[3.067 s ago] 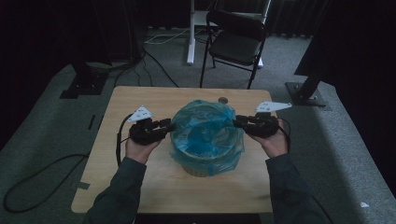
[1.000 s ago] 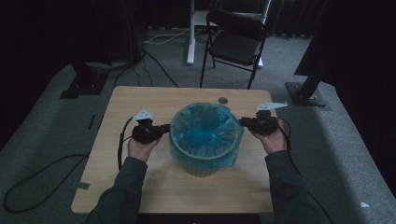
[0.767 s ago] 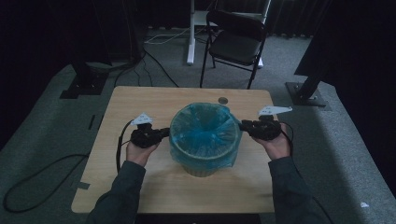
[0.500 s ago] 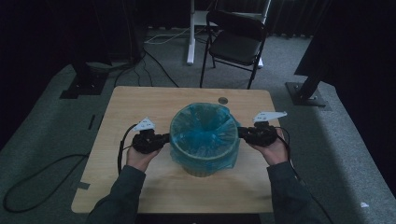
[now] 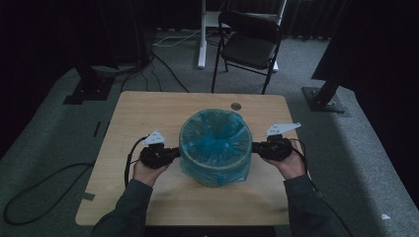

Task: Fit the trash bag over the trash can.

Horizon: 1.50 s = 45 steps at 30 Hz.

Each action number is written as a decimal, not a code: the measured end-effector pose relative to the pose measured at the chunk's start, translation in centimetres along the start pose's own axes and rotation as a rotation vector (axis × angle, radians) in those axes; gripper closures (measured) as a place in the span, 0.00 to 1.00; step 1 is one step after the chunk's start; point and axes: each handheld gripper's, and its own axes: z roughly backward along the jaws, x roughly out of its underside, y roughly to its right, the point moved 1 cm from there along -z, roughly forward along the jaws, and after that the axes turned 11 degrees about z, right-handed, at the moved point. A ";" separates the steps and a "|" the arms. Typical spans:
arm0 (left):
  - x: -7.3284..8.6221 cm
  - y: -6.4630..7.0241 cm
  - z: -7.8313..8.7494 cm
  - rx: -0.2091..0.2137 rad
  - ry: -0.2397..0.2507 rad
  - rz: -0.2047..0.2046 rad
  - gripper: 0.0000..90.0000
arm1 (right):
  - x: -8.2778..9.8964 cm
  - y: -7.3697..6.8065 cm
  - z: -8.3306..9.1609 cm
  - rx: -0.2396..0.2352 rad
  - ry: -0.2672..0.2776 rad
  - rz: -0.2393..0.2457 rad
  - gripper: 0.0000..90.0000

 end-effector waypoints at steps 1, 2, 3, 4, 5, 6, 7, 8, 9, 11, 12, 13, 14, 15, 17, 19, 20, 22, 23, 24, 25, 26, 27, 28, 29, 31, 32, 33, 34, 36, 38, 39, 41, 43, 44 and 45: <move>-0.1 -0.1 0.2 -0.004 0.007 0.001 0.92 | 0.0 0.0 0.1 0.001 0.001 0.004 0.88; -0.2 -0.2 0.6 -0.004 0.018 0.005 0.92 | 0.0 0.0 0.1 0.004 0.003 0.006 0.86; -0.3 -0.3 0.8 -0.005 0.025 0.007 0.91 | 0.0 0.0 0.3 0.015 0.002 0.006 0.84; -0.6 -0.4 1.2 -0.008 0.035 0.008 0.91 | 0.0 0.0 0.4 0.026 0.004 0.008 0.81; -0.8 -0.5 1.5 -0.011 0.044 0.008 0.90 | 0.0 0.1 0.6 0.040 0.012 0.002 0.79; -1.1 -0.5 1.8 -0.015 0.055 0.005 0.89 | 0.0 0.2 0.7 0.049 0.018 -0.003 0.78; -1.3 -0.6 2.1 -0.014 0.063 0.007 0.88 | 0.0 0.2 0.8 0.054 0.023 -0.005 0.76; -1.6 -0.6 2.5 -0.018 0.074 0.003 0.87 | 0.0 0.3 0.9 0.057 0.025 -0.007 0.76; -1.8 -0.6 2.7 -0.018 0.083 0.004 0.86 | 0.0 0.3 1.0 0.059 0.028 -0.009 0.75; -2.5 -0.5 3.3 -0.018 0.104 0.000 0.85 | 0.0 0.3 1.0 0.060 0.029 -0.009 0.74; -2.8 -0.5 3.6 -0.020 0.110 -0.007 0.83 | 0.0 0.2 1.0 0.059 0.030 -0.008 0.73; -3.2 -0.3 3.9 -0.020 0.118 -0.011 0.82 | 0.0 0.2 0.9 0.058 0.029 -0.007 0.73; -3.5 -0.2 4.1 -0.019 0.127 -0.018 0.81 | 0.0 0.2 0.9 0.059 0.029 -0.005 0.72; -3.8 -0.1 4.3 -0.016 0.135 -0.022 0.80 | 0.0 0.2 0.9 0.058 0.029 -0.004 0.72; -4.4 0.2 4.6 -0.006 0.145 -0.028 0.78 | 0.0 0.2 0.9 0.056 0.032 -0.004 0.71; -5.1 0.6 4.8 -0.003 0.146 -0.045 0.77 | 0.0 0.2 0.9 0.054 0.034 -0.004 0.70; -5.5 0.8 4.8 0.001 0.147 -0.055 0.76 | 0.0 0.2 0.9 0.053 0.034 -0.006 0.70; -6.1 1.3 4.9 0.009 0.148 -0.069 0.75 | 0.0 0.2 0.9 0.053 0.035 -0.006 0.70; -6.5 1.5 4.8 0.012 0.147 -0.077 0.74 | 0.0 0.2 0.9 0.054 0.036 -0.006 0.69; -6.8 1.8 4.7 0.017 0.143 -0.079 0.74 | 0.0 0.2 0.9 0.054 0.037 -0.006 0.69; -7.1 1.9 4.6 0.026 0.133 -0.082 0.73 | 0.0 0.2 0.9 0.053 0.038 -0.007 0.69; -7.3 2.1 4.4 0.032 0.126 -0.085 0.72 | 0.0 0.2 0.9 0.053 0.038 -0.007 0.69; -7.6 2.3 4.1 0.033 0.119 -0.090 0.72 | 0.0 0.2 0.9 0.053 0.038 -0.006 0.68; -7.8 2.5 3.9 0.038 0.111 -0.094 0.71 | 0.0 0.2 0.9 0.052 0.038 -0.004 0.68; -8.0 2.7 3.7 0.041 0.106 -0.099 0.71 | 0.0 0.2 0.8 0.051 0.037 -0.003 0.68; -8.4 3.1 3.2 0.048 0.095 -0.107 0.70 | 0.0 0.2 0.8 0.051 0.037 -0.001 0.68; -8.5 3.3 2.9 0.053 0.088 -0.112 0.70 | 0.0 0.2 0.8 0.051 0.037 -0.002 0.68; -8.7 3.4 2.7 0.060 0.082 -0.115 0.70 | 0.0 0.2 0.9 0.051 0.039 -0.003 0.68; -8.9 3.6 2.5 0.065 0.078 -0.118 0.70 | 0.0 0.2 0.9 0.050 0.039 -0.003 0.68; -9.2 4.0 2.0 0.079 0.057 -0.129 0.70 | 0.0 0.2 0.8 0.047 0.038 -0.001 0.67; -9.5 4.3 1.5 0.077 0.032 -0.149 0.69 | 0.0 0.2 0.8 0.048 0.038 -0.001 0.67; -9.5 4.3 1.5 0.077 0.032 -0.149 0.69 | 0.0 0.2 0.8 0.048 0.037 -0.001 0.67; -9.7 4.7 1.0 0.084 0.016 -0.162 0.69 | 0.0 0.2 0.8 0.048 0.038 0.000 0.67; -10.0 5.0 0.6 0.094 0.004 -0.173 0.68 | 0.0 0.2 0.8 0.049 0.038 0.000 0.67; -10.2 5.4 0.3 0.103 -0.010 -0.182 0.68 | 0.0 0.2 0.8 0.050 0.039 0.001 0.67; -10.2 5.4 0.3 0.103 -0.010 -0.182 0.68 | 0.0 0.2 0.8 0.050 0.039 0.001 0.67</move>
